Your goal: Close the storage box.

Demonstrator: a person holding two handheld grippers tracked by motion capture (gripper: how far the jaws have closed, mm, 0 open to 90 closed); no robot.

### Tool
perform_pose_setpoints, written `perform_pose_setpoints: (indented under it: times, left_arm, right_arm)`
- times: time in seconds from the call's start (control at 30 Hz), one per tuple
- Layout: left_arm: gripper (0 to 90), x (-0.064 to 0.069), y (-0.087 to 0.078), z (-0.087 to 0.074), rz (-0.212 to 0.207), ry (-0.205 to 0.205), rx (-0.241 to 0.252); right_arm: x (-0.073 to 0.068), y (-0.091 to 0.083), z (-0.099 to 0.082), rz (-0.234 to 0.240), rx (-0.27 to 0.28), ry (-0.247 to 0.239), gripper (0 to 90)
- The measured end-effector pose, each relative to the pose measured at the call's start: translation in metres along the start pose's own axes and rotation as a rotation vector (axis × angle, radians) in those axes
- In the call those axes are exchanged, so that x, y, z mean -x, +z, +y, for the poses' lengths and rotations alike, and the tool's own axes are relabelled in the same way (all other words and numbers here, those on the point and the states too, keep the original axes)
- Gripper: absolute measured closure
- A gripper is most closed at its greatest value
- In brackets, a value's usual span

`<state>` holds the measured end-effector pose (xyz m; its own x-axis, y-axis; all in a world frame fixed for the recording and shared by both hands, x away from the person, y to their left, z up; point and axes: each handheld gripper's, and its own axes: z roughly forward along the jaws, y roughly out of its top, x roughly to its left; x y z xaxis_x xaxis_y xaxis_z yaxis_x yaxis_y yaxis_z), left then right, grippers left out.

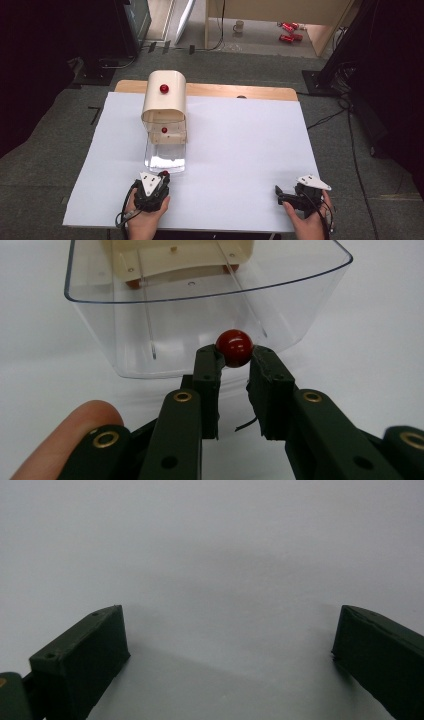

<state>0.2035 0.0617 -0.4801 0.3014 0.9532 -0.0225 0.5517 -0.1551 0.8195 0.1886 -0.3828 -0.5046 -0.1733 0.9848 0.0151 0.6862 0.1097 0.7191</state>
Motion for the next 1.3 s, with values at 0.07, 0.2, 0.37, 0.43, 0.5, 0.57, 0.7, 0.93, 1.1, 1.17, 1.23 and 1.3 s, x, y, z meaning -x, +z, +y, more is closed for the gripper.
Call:
perform_pose_setpoints:
  times: [0.07, 0.2, 0.37, 0.43, 0.5, 0.57, 0.7, 0.93, 1.1, 1.17, 1.23, 1.3]
  left_arm:
    - [75.4, -0.001, 0.0, 0.002, -0.005, -0.006, 0.003]
    - [75.5, -0.003, 0.001, 0.007, -0.011, -0.005, 0.005]
    - [75.5, -0.005, 0.004, 0.013, -0.017, -0.001, -0.001]
    - [75.5, -0.006, 0.005, 0.016, -0.02, 0.0, -0.007]
    - [75.5, -0.007, 0.007, 0.018, -0.022, 0.004, -0.012]
    - [75.5, -0.008, 0.008, 0.02, -0.024, 0.007, -0.017]
    - [75.5, -0.01, 0.012, 0.025, -0.026, 0.008, -0.024]
    - [75.4, -0.012, 0.018, 0.03, -0.024, 0.011, -0.029]
    - [75.4, -0.013, 0.024, 0.035, -0.023, 0.014, -0.032]
    - [75.4, -0.014, 0.027, 0.037, -0.023, 0.013, -0.032]
    - [75.4, -0.015, 0.032, 0.039, -0.027, 0.011, -0.039]
    - [75.3, -0.017, 0.036, 0.041, -0.026, 0.016, -0.047]
  right_arm:
    - [0.0, 0.0, 0.0, 0.0, 0.0, 0.0, 0.8]
    - [0.0, 0.0, 0.0, 0.0, 0.0, 0.0, 0.8]
    - [0.0, 0.0, 0.0, 0.0, 0.001, -0.001, 0.8]
    - [0.0, 0.0, 0.0, 0.0, 0.0, -0.001, 0.8]
    - [0.0, 0.0, 0.0, 0.0, 0.0, 0.0, 0.8]
    - [0.0, 0.0, 0.0, 0.0, 0.0, 0.0, 0.8]
    - [0.0, 0.0, 0.0, 0.0, 0.001, -0.001, 0.8]
    - [0.0, 0.0, 0.0, 0.0, 0.0, 0.0, 0.8]
    - [0.0, 0.0, 0.0, 0.0, 0.0, 0.0, 0.8]
    - [0.0, 0.0, 0.0, 0.0, 0.001, -0.002, 0.8]
    - [0.0, 0.0, 0.0, 0.0, 0.0, -0.001, 0.8]
    - [0.0, 0.0, 0.0, 0.0, 0.0, -0.001, 0.8]
